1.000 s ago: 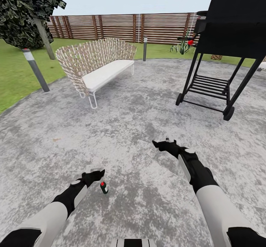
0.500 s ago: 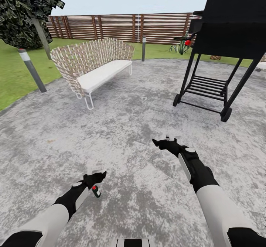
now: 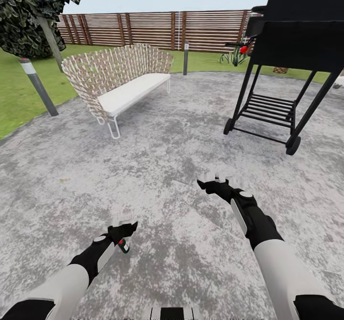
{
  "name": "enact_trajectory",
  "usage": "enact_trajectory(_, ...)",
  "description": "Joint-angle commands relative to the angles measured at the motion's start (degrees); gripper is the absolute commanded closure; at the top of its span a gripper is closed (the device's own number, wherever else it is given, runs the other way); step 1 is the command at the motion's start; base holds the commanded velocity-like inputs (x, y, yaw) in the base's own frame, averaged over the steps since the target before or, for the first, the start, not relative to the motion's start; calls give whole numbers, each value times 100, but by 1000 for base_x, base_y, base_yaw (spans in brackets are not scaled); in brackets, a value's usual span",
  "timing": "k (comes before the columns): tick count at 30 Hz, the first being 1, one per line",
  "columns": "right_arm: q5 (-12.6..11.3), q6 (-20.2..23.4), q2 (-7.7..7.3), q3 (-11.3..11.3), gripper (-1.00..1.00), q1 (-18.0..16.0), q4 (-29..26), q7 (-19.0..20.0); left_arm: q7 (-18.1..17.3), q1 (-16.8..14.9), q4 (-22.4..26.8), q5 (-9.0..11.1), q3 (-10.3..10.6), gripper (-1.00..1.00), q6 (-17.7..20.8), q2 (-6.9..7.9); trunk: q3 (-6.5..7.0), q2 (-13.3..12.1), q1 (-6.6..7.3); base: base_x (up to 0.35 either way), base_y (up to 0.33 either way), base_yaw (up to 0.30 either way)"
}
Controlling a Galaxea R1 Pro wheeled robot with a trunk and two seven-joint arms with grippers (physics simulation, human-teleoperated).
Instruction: In the garden, pick up the pesticide atomizer on the floor and spray pesticide onto both trees until each tree trunk is fully covered.
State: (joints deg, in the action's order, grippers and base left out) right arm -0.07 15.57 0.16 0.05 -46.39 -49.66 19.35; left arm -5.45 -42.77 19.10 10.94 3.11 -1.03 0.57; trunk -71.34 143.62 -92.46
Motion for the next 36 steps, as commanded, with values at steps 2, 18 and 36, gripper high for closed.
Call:
enact_trajectory(2, -2, 34, 3, -11, -100, -2, -8, 16, -9, -3, -3, 53, 32, -100, -10, 7, -65, 5, -3, 0, 0, 0)
enact_trajectory(18, -2, 34, 6, -15, -100, -2, -8, 17, -1, -3, -11, 40, 32, -100, -17, 48, -560, 26, -45, 0, 0, 33)
enact_trajectory(36, -2, 36, -7, -16, -100, -2, -58, 20, -9, -3, -33, 58, 33, -100, -605, 67, -707, 32, -55, 0, 0, 55)
